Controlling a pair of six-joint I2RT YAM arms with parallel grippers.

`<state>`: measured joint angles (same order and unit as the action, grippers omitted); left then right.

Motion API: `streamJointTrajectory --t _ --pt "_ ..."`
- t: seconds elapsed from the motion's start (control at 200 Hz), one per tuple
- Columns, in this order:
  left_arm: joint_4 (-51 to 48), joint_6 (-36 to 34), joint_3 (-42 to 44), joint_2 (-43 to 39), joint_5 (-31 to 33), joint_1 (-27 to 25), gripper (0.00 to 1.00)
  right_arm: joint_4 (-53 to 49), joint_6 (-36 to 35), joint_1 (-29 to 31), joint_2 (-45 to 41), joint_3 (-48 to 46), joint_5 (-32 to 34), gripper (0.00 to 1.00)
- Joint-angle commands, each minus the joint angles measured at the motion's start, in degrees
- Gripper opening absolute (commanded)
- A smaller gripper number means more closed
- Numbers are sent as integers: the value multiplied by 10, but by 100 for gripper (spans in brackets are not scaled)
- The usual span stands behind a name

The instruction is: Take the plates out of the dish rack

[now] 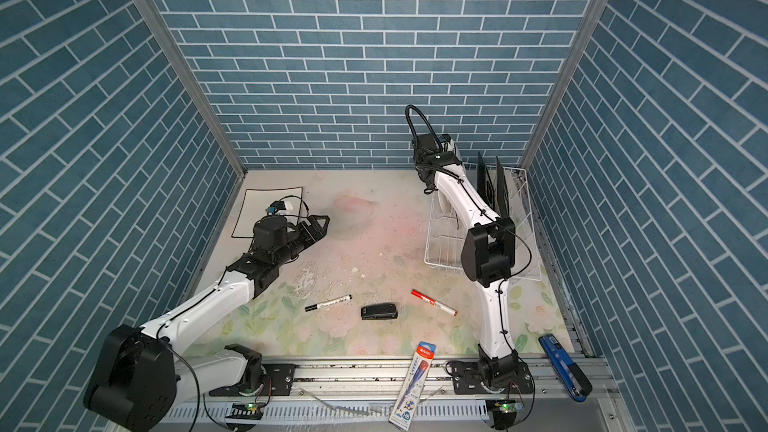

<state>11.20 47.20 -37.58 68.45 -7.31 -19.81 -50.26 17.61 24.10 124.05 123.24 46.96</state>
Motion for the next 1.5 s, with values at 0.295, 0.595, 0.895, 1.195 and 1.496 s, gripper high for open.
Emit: streamJointTrajectory --t 0.295,0.595,0.895,1.195,1.496 --pt "-9 3 12 -14 6 -3 89 47 -16 7 -44 -18 -4 0" --pt "-14 3 14 -22 8 -3 89 50 -32 9 -58 -24 1 0" --pt "-14 5 15 -23 7 -3 89 64 -57 14 -76 -30 20 0" --pt "-14 5 16 -25 9 -3 89 75 -71 18 -88 -34 29 0" --pt "-14 7 15 -24 8 -3 89 78 -88 22 -99 -34 40 0"
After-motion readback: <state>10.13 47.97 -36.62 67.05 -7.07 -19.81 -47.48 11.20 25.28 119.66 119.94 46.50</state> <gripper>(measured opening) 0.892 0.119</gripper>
